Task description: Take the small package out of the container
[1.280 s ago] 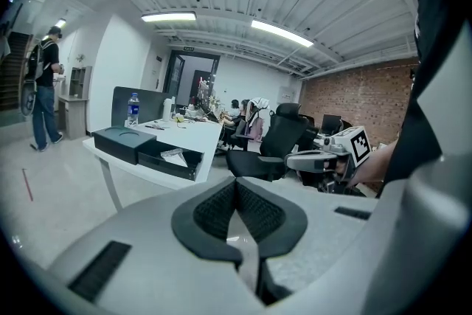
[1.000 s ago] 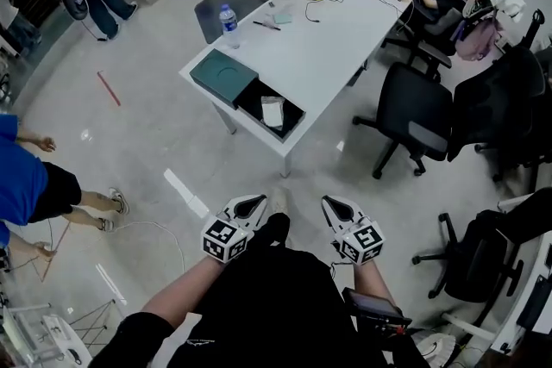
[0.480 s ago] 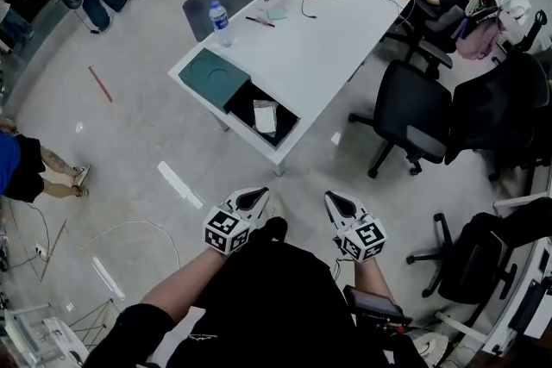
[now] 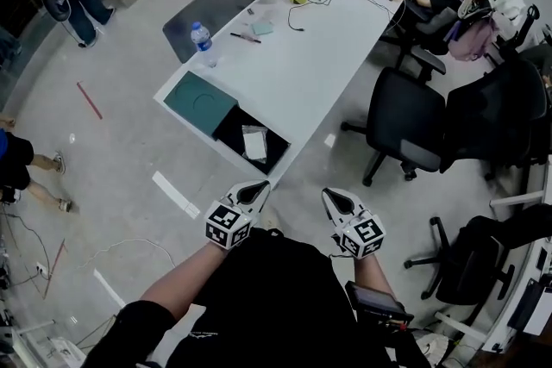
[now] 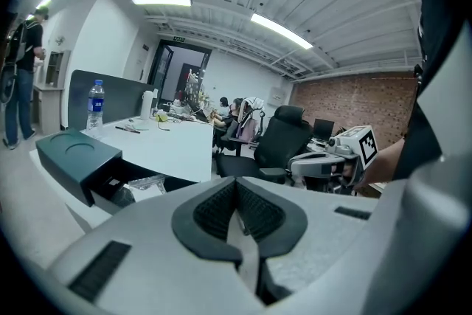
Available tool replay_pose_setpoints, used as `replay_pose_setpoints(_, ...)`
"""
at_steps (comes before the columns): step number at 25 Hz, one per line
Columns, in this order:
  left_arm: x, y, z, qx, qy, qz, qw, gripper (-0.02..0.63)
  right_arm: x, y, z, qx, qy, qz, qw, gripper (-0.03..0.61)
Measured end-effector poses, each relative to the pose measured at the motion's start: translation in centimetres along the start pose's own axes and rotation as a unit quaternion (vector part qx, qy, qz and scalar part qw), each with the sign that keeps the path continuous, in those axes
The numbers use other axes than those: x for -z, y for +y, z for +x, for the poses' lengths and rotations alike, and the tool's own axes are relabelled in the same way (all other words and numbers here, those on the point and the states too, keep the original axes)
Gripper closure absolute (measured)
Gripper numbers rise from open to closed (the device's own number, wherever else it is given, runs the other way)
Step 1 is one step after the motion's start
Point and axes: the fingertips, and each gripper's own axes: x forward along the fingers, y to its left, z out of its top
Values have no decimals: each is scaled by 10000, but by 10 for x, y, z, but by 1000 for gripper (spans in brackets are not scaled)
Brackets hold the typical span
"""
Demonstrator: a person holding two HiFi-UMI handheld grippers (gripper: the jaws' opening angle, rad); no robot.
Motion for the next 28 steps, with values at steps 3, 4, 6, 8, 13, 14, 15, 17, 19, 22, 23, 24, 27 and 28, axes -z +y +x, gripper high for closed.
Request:
replay_pose_setpoints(3,-9,19,10,-63,-59,-54,9999,604,-9,-15,17,25,76,-86,9999,552)
replay_pose_setpoints(4,-13,25,12,-90,-81,-66,9999,604,-14,-20,22,31,89,-112,9999,552)
replay_pose_setpoints(6,-19,36,14,-160,-129,-93,9997,604,-24,-27,33,10,93,-153,9998,552)
replay_pose_setpoints(8,-23,45,14,-248,-176,-159,9994,604,-32,-30,43,-46,99,-199,9997,552)
replay_pose_setpoints(13,-18,60,6,-502,-228,-357,9978,604,-42,-35,66,-255,181,-239,9992,552)
replay_pose_setpoints(14,-15,62,4,-564,-227,-408,9973,604,-41,-34,70,-305,221,-243,9990,552)
replay_pose_setpoints(15,-11,65,1,-636,-217,-467,9966,604,-40,-34,73,-356,260,-253,9987,552)
replay_pose_setpoints(17,-3,72,-4,-815,-155,-594,9948,604,-40,-33,82,-467,318,-288,9980,552)
replay_pose_setpoints(19,6,81,-8,-1023,-47,-702,9923,604,-42,-31,92,-601,363,-325,9970,552)
replay_pose_setpoints(22,12,88,-9,-1258,62,-816,9887,604,-41,-32,104,-815,443,-345,9951,552)
replay_pose_setpoints(23,13,89,-8,-1319,91,-840,9877,604,-40,-33,106,-888,473,-344,9943,552)
replay_pose_setpoints(24,14,91,-7,-1378,125,-864,9866,604,-39,-33,109,-964,500,-345,9935,552)
replay_pose_setpoints(27,14,97,0,-1531,264,-927,9835,604,-40,-39,119,-1189,572,-384,9905,552)
replay_pose_setpoints(28,14,98,3,-1574,327,-929,9826,604,-41,-41,123,-1259,588,-402,9895,552)
